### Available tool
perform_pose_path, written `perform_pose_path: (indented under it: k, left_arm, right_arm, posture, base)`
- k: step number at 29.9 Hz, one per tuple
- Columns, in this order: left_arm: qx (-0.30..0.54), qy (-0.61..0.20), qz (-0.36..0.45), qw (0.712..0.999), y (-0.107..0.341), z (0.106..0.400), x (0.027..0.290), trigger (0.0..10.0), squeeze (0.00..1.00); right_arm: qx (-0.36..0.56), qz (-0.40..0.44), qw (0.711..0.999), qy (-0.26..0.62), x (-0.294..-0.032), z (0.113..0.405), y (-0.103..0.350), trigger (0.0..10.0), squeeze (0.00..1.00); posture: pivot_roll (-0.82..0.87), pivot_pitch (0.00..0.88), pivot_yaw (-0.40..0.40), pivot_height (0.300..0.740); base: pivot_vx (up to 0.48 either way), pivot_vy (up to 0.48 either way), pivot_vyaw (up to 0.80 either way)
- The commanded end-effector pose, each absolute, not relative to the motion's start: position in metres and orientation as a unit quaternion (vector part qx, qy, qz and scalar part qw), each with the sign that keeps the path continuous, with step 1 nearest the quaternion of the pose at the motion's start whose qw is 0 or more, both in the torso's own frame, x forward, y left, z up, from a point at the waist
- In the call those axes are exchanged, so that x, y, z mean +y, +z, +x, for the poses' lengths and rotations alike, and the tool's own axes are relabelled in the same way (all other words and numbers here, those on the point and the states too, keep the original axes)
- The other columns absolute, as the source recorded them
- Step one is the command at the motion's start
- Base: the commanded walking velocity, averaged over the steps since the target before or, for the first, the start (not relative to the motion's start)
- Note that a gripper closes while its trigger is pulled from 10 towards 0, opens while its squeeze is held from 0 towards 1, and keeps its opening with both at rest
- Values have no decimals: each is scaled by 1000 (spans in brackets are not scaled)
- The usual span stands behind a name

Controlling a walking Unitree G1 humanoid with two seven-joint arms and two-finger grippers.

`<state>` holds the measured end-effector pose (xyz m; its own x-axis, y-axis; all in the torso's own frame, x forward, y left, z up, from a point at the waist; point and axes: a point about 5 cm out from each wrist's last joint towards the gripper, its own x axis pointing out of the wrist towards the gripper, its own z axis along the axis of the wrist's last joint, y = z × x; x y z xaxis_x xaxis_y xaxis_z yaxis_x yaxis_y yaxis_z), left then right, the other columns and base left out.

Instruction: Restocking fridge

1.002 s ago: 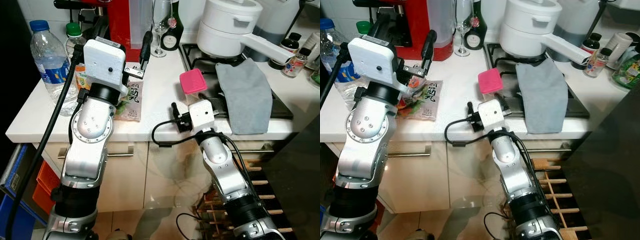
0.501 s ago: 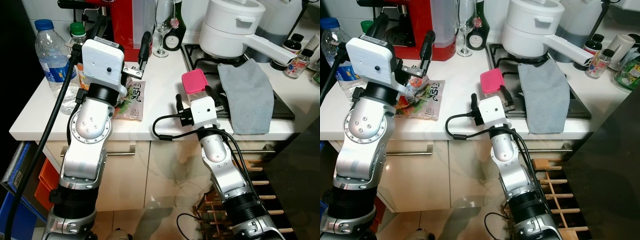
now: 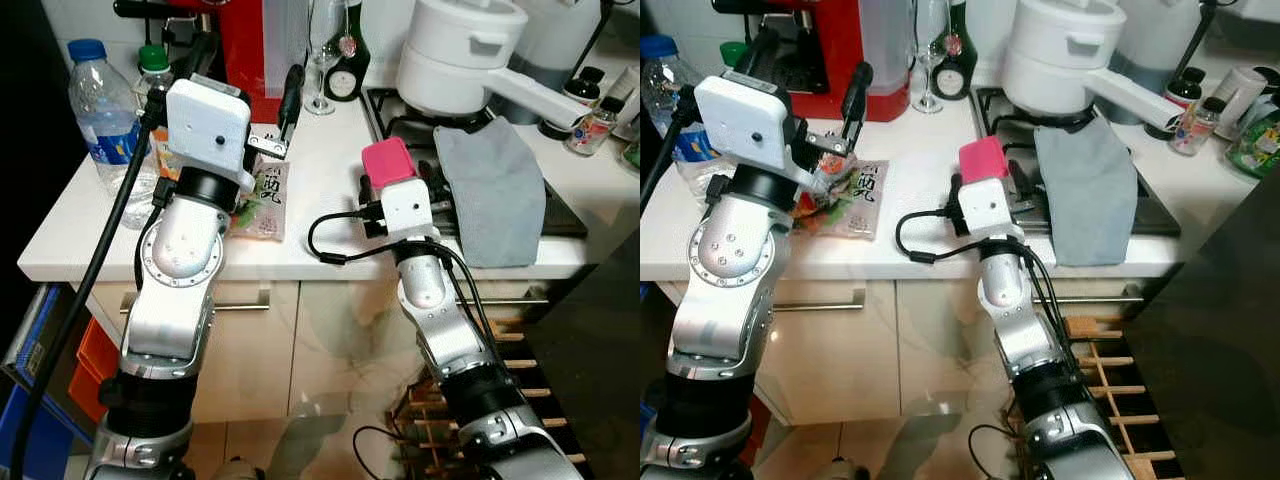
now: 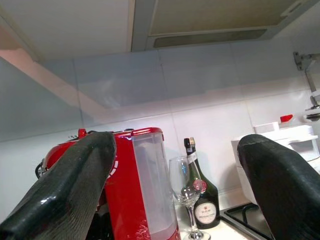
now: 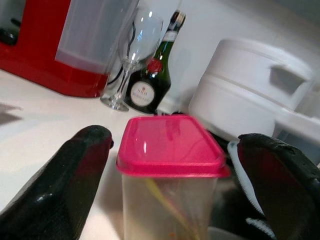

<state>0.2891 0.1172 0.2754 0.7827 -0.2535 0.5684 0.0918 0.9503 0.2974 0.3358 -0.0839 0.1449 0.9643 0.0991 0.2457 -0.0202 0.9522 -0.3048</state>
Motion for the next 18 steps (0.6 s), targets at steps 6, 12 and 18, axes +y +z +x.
perform_pose_path:
  k: [6,12,18]
  left_arm:
    - [-309,-94,133,937,274,288,116,10000,0]
    - [-306,-92,135,938,273,288,117,10000,0]
    - [-304,-91,136,938,273,288,117,10000,0]
  right_arm:
    - [-110,-140,984,20,-82,348,145,10000,0]
    - [-103,-138,985,2,-87,356,148,10000,0]
    - [-101,-142,985,-14,-91,365,151,10000,0]
  posture:
    - [120,0,-56,740]
    - [128,0,-58,740]
    - [129,0,-58,740]
  base:
    - [0,0,0]
    - [0,0,0]
    - [0,0,0]
